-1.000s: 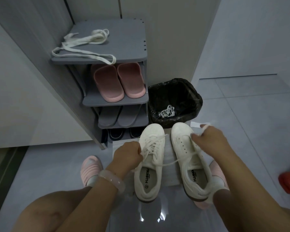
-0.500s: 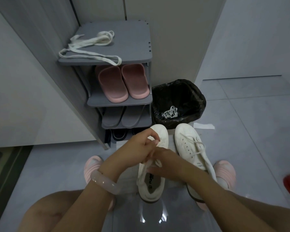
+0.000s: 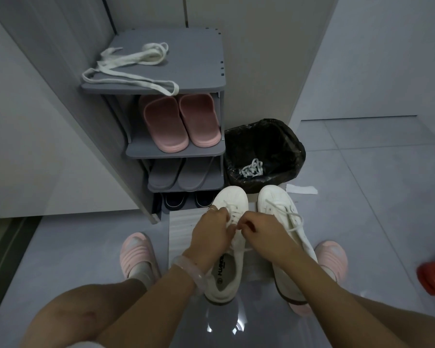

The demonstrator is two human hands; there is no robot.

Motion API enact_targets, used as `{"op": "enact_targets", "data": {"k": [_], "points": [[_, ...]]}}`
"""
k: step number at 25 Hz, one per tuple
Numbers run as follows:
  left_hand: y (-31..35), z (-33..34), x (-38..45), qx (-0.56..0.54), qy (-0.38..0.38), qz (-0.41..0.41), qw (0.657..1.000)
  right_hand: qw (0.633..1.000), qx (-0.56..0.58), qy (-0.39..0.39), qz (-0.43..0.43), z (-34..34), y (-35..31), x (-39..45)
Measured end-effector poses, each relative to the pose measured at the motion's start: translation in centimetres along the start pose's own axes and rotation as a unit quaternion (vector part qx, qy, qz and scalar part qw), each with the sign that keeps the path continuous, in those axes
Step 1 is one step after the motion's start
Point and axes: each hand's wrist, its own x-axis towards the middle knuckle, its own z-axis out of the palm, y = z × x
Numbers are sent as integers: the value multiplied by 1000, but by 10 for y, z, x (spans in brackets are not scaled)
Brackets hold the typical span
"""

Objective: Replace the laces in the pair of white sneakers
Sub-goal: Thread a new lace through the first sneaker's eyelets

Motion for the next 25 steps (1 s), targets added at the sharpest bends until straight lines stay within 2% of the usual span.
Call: {"op": "enact_targets", "data": {"k": [2, 3, 4, 6, 7, 11, 13, 16, 18, 19, 21, 23, 25], "points": [[4, 0, 2, -33, 18, 0, 999, 998, -19, -33, -40, 2, 1, -3], [7, -6, 3, -114, 35, -25, 993, 997, -40, -51, -52, 3, 1, -4], [12, -17, 2, -223, 50, -67, 971, 995, -61, -63, -57, 3, 0, -3], [22, -52, 2, -446, 82, -122, 883, 992, -86, -75, -59, 5, -3, -3], [23, -75, 1, -505, 111, -113, 849, 990, -95, -78, -67, 6, -6, -3], [-1, -169, -13, -600, 250, 3, 760, 987, -106, -82, -89, 12, -11, -6], [-22, -189, -21, -593, 297, 25, 748, 988, -105, -84, -70, 14, -10, -5], [-35, -187, -21, -558, 312, -9, 769, 996, -73, -26, -53, 15, -13, -4], [-32, -181, -15, -532, 311, -47, 786, 992, -90, -24, -90, 15, -18, -4], [-30, -177, -13, -504, 312, -65, 803, 987, -107, -42, -110, 18, -20, -6], [-32, -165, -10, -379, 293, -87, 874, 978, -153, -79, -120, 25, -22, -7], [-33, -143, -7, -227, 190, -72, 953, 972, -189, -93, -107, 30, -22, -5], [-31, -113, -5, -93, 31, -19, 995, 974, -193, -77, -84, 32, -21, -3]]}}
